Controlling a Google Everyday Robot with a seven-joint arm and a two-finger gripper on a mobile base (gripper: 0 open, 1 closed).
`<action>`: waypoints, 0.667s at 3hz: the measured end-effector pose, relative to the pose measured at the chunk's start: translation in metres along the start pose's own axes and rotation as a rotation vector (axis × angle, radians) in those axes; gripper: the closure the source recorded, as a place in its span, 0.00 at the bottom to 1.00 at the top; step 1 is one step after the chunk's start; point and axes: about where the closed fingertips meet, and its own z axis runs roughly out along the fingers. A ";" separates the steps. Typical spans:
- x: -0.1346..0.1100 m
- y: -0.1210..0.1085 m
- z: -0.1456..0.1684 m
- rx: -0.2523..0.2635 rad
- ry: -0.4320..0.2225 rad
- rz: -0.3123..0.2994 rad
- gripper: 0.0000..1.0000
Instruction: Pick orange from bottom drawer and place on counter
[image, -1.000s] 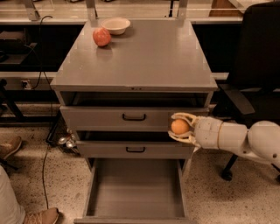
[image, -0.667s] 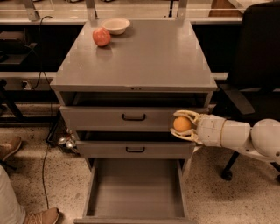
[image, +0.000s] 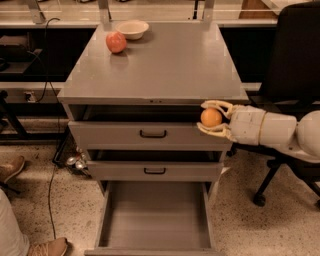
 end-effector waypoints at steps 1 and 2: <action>-0.021 -0.047 0.001 0.015 0.002 -0.038 1.00; -0.028 -0.087 0.015 -0.002 0.009 -0.020 1.00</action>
Offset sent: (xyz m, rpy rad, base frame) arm 0.0980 0.0094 0.1115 -0.0157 0.0340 0.0000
